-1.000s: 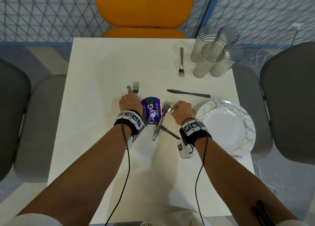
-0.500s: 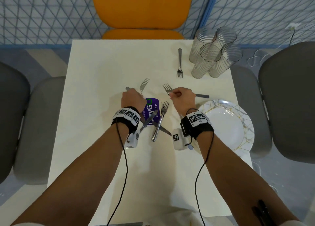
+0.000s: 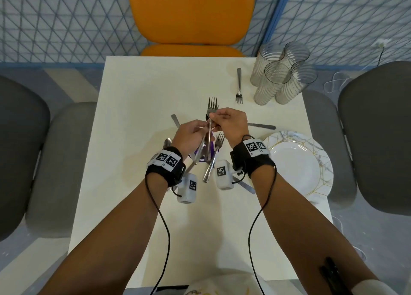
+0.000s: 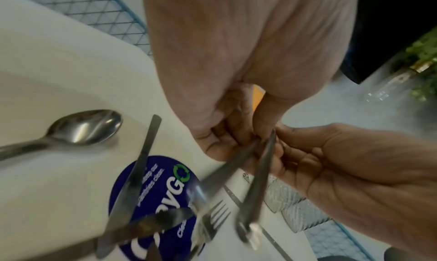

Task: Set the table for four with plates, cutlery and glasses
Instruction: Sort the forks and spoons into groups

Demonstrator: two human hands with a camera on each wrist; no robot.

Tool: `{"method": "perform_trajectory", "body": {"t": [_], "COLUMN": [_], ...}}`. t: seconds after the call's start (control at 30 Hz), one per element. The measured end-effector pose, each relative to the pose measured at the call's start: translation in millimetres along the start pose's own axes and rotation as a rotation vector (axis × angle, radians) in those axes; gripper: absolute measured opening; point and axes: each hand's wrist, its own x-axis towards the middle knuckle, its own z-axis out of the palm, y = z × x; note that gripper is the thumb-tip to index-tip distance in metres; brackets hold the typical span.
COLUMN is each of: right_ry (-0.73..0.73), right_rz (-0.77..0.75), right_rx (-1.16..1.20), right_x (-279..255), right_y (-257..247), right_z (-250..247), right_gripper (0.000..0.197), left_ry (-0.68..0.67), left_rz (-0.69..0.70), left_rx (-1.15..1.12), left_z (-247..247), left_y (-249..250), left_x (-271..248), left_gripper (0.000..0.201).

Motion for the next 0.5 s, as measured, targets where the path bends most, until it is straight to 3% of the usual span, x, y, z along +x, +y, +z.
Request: {"method": "perform_trajectory", "body": {"t": [0.2, 0.43, 0.5], "right_ry": [0.046, 0.081, 0.097], "right_rz": [0.056, 0.058, 0.098], "right_rx": [0.035, -0.223, -0.447], "right_x": [-2.5, -0.9, -0.3], "right_y": [3.9, 26.4, 35.6], "right_z": [10.4, 4.2, -3.5], "right_gripper": [0.016, 0.025, 0.027], "left_ry": [0.026, 0.070, 0.081], "left_rz": [-0.074, -0.157, -0.207], "left_rx": [-0.458, -0.372, -0.389], "left_z": [8.0, 3.3, 0.1], "left_y": [-6.7, -16.1, -20.7], "left_x": [-15.4, -15.1, -13.2], "left_gripper": [0.013, 0.031, 0.033]}}
